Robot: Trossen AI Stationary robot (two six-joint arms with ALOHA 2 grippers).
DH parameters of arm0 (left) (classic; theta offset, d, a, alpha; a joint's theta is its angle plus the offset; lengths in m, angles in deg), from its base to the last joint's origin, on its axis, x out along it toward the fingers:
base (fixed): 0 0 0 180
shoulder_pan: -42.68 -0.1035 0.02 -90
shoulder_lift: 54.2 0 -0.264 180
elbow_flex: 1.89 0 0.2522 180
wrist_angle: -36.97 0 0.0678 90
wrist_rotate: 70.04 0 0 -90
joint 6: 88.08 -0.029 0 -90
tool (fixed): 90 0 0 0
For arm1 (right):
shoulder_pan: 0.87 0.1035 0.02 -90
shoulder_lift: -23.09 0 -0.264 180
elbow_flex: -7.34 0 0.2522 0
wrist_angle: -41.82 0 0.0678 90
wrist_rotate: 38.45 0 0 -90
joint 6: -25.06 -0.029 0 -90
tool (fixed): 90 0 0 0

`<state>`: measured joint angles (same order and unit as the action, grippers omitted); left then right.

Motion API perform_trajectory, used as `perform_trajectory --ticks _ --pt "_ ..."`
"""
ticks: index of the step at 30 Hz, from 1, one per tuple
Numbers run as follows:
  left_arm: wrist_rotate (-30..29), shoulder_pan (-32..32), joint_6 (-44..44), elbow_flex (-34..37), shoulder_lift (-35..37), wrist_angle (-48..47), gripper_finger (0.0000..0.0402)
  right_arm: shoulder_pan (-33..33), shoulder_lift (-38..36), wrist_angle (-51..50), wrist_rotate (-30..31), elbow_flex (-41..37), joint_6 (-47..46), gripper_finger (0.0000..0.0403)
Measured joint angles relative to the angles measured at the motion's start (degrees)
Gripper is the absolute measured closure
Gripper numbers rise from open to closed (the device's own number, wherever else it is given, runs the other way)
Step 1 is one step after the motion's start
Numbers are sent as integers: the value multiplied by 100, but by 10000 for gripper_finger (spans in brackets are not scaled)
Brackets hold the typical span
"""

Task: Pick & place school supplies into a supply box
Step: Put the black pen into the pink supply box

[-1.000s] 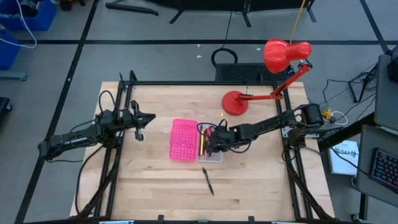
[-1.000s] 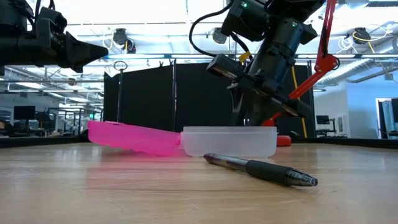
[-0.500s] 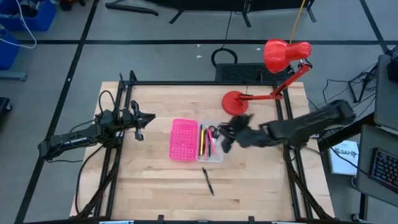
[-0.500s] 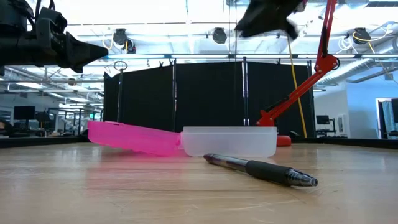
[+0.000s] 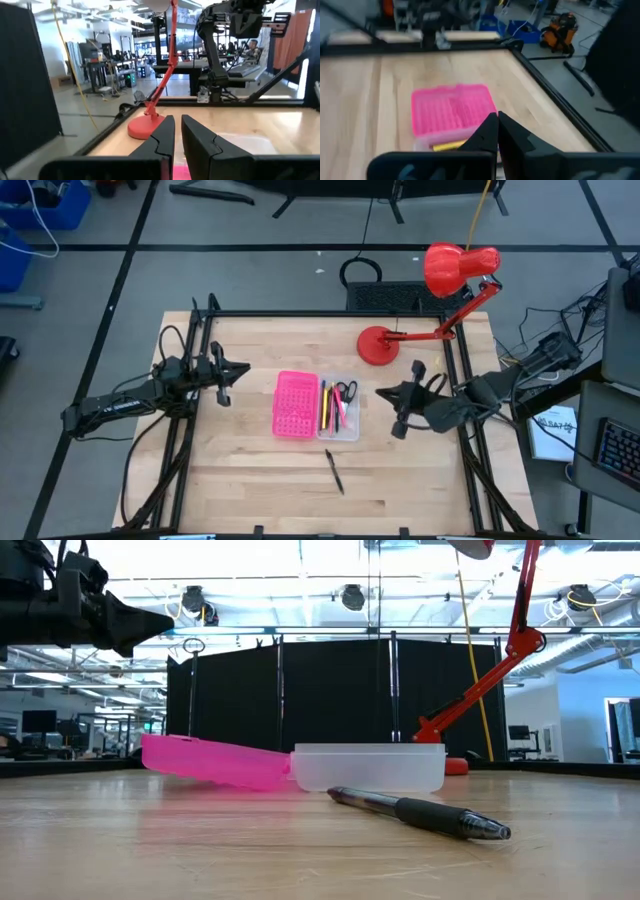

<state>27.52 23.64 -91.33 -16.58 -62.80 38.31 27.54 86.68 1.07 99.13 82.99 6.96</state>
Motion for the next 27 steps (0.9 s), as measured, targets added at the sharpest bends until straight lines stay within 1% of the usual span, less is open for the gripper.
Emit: perform_trajectory --ticks 2,4,7,10,14,18,22,25,27 --pt "102 -1 -199 0 0 1 360 9 -46 -130 -277 0 315 400" --pt "386 0 -291 0 -1 -8 360 12 -180 -198 -414 -1 691 401" --pt "869 1 -314 0 -2 -32 360 -8 -511 -164 -835 0 1344 402" --pt "1087 2 -439 0 -1 -72 360 -59 -901 70 -1291 -119 1871 402" --pt "1000 2 -652 0 0 -74 360 -63 -1695 880 -1784 -897 2418 402" --pt "1004 2 -677 0 -2 -87 360 -63 -2651 1490 -1797 -1936 2390 403" --pt "977 2 -679 0 -2 -302 360 -91 -3538 2141 -1779 -2955 2286 403" --pt "764 1 -677 0 0 -459 360 -133 -4123 2569 -1935 -3579 2288 403" --pt "576 2 -665 0 0 -591 360 -177 -4454 2730 -1931 -3918 2258 403"
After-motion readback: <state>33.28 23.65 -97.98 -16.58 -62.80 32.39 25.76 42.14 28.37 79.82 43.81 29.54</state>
